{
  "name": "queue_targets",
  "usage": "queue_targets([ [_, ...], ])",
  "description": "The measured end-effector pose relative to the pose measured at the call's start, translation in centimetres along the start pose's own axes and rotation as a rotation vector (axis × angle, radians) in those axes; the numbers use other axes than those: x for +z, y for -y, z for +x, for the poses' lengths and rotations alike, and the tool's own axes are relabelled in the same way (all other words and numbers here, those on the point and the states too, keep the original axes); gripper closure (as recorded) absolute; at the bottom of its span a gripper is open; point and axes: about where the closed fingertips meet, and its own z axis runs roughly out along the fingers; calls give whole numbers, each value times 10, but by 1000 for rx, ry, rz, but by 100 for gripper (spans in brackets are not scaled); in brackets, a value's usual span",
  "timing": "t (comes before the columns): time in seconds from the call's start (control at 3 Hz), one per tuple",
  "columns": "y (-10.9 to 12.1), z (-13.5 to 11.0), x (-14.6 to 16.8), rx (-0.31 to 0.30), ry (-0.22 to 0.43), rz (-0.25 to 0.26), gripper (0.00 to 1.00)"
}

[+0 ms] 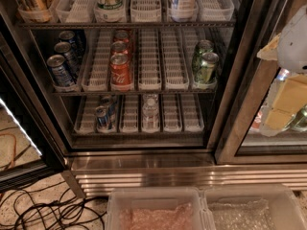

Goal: Pick green can from middle shelf of fridge

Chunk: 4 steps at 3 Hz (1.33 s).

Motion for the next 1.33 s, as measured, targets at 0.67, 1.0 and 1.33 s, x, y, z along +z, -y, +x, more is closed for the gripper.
queue_targets([
  [0.67, -2, -12, 32, 97, 36, 14, 0],
  [1.0, 4, -15, 72, 258, 75, 35, 0],
  [1.33, 12, -10, 99, 448, 120, 43, 0],
])
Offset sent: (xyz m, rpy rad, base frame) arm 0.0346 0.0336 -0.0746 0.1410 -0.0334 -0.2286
